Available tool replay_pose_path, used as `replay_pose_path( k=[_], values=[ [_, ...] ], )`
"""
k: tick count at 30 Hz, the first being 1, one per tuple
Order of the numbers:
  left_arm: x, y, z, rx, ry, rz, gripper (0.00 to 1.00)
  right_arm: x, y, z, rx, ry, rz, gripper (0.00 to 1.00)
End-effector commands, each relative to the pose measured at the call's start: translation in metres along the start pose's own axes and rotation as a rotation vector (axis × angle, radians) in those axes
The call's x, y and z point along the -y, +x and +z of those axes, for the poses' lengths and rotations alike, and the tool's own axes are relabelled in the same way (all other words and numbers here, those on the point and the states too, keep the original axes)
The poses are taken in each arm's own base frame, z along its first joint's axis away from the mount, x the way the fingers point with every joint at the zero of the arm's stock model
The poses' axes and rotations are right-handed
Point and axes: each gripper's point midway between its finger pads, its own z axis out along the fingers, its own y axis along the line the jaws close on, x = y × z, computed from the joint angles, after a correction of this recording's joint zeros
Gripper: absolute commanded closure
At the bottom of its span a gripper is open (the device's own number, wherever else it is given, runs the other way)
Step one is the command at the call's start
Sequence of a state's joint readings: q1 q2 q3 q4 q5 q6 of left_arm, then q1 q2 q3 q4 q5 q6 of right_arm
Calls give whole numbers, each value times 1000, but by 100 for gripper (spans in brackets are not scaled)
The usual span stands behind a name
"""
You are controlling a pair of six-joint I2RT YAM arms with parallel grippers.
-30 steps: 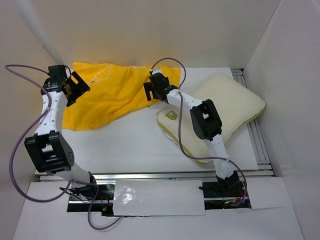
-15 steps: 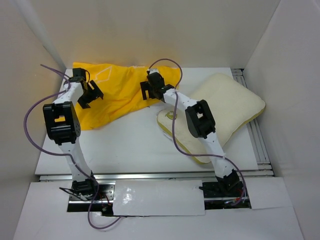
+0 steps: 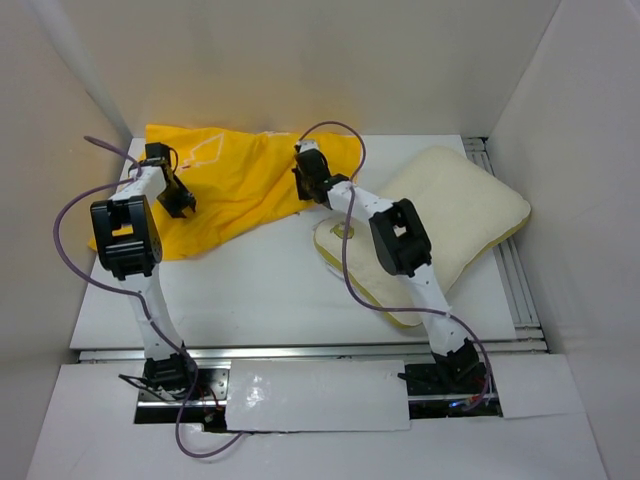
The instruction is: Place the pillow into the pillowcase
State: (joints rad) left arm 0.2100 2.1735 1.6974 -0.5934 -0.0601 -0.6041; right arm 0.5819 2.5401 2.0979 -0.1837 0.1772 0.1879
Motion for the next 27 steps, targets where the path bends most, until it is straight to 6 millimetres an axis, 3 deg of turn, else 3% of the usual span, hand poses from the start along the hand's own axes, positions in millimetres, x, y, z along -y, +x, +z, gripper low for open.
replay_pose_path(
  k=[1, 2, 3, 4, 5, 6, 7, 8, 9, 10, 11, 12, 13, 14, 15, 16, 17, 18, 19, 20, 21, 22, 23, 25, 26, 27],
  values=[
    [-22, -7, 9, -14, -24, -43, 56, 0, -85, -70, 157, -49, -2, 100],
    [-22, -7, 9, -14, -24, -43, 56, 12, -70, -77, 120, -54, 0, 100],
    [-27, -7, 13, -20, -32, -51, 57, 13, -101, -114, 187, -82, 12, 100],
    [-33, -4, 14, -34, -44, -59, 57, 8, -103, -129, 194, -124, 10, 100],
    [-35, -5, 14, -30, -52, -59, 57, 20, -83, -134, 153, -114, 1, 100],
    [-38, 1, 19, -48, -61, -59, 57, 25, -82, -145, 145, -119, 5, 100],
    [-42, -1, 19, -46, -65, -79, 57, 25, -93, -172, 170, -133, 6, 100],
    [-48, 1, 20, -53, -74, -88, 57, 34, -64, -175, 112, -129, 7, 100],
    [-50, 4, 21, -61, -78, -88, 57, 32, -57, -184, 102, -156, -18, 100],
    [-49, 4, 21, -61, -78, -97, 57, 30, -61, -196, 117, -177, -30, 100],
    [-49, 9, 22, -74, -73, -97, 57, 37, -59, -195, 109, -134, -15, 100],
    [-53, 7, 23, -73, -76, -106, 57, 32, -65, -194, 114, -141, -36, 100],
    [-53, 7, 23, -73, -76, -106, 57, 31, -69, -190, 110, -139, -49, 94],
    [-53, 7, 23, -73, -76, -106, 57, 28, -53, -171, 50, -127, -58, 82],
    [-53, 7, 23, -73, -76, -106, 57, 24, -79, -167, 93, -132, -89, 63],
    [-53, 7, 23, -73, -76, -106, 59, 16, -81, -159, 86, -139, -106, 54],
    [-55, 6, 23, -69, -84, -105, 61, 23, -61, -131, 29, -96, -110, 45],
    [-57, 1, 19, -58, -82, -114, 64, 12, -84, -127, 75, -110, -128, 41],
    [-59, 1, 19, -52, -92, -114, 68, 10, -86, -117, 73, -110, -129, 29],
    [-63, -1, 17, -50, -96, -133, 70, 13, -61, -89, 8, -88, -135, 22],
    [-66, -2, 17, -44, -108, -132, 77, 1, -91, -88, 66, -103, -134, 18],
    [-74, -2, 18, -45, -125, -155, 100, 0, -93, -79, 63, -92, -122, 12],
    [-77, -6, 15, -35, -124, -164, 100, -3, -70, -55, 19, -81, -133, 5],
    [-82, -11, 15, -15, -120, -178, 100, -10, -87, -49, 65, -59, -133, 0],
    [-86, -12, 10, -11, -122, -187, 100, -16, -71, -37, 48, -48, -129, 0],
    [-89, -12, 9, -1, -131, -186, 100, -23, -80, -33, 98, -53, -125, 0]
  ],
)
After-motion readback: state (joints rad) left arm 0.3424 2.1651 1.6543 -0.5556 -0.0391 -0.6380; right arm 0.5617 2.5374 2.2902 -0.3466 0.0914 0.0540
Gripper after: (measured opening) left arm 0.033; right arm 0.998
